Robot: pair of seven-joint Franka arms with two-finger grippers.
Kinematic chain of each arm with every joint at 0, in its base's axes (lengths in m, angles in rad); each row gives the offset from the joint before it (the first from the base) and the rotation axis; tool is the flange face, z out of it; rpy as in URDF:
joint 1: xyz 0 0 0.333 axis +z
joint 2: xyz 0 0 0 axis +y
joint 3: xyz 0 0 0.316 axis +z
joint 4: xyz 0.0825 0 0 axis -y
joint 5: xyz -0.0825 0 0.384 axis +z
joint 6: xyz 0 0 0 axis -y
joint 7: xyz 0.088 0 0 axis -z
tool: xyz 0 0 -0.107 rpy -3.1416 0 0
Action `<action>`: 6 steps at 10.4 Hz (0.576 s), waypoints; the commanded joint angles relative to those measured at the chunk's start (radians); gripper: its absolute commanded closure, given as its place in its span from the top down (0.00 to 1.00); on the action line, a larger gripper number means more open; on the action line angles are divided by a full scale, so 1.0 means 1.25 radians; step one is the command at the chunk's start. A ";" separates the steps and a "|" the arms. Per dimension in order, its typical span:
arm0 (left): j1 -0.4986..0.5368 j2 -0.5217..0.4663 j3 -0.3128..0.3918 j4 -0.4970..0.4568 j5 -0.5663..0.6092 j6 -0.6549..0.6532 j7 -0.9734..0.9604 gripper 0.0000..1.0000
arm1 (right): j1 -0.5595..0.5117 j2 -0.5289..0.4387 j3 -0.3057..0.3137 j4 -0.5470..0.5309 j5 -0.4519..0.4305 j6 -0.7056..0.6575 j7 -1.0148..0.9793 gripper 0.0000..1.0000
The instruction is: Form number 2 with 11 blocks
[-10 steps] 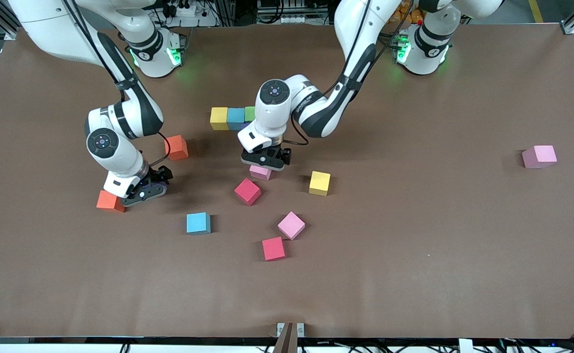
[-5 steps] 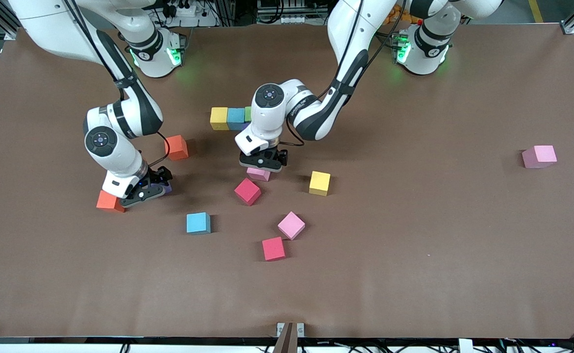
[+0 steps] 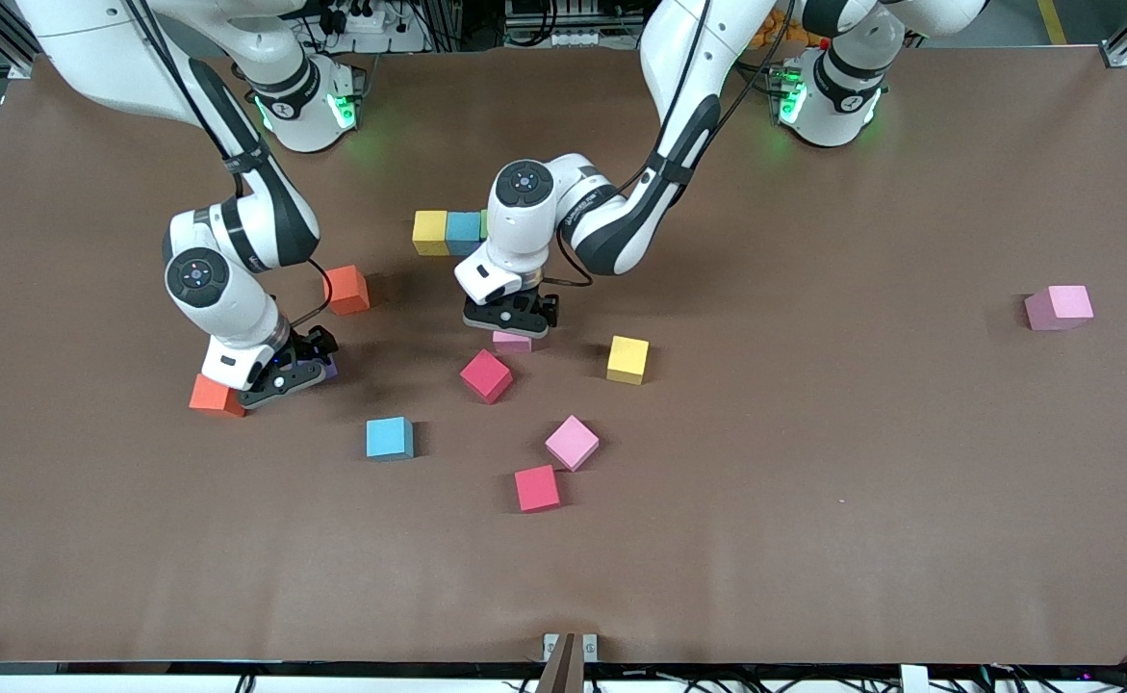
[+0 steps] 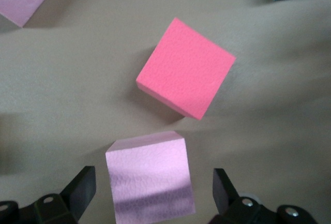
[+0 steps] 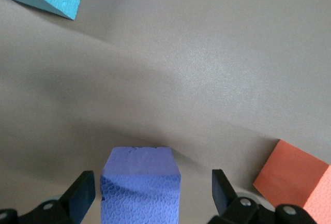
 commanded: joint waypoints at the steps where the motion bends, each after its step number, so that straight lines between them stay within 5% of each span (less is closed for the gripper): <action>1: -0.001 -0.013 0.006 0.004 0.021 -0.010 -0.022 1.00 | -0.008 -0.010 0.007 -0.014 -0.002 0.003 -0.008 1.00; 6: -0.005 0.016 0.005 -0.004 0.022 -0.008 -0.024 1.00 | 0.010 -0.010 0.010 -0.014 0.045 0.003 -0.005 1.00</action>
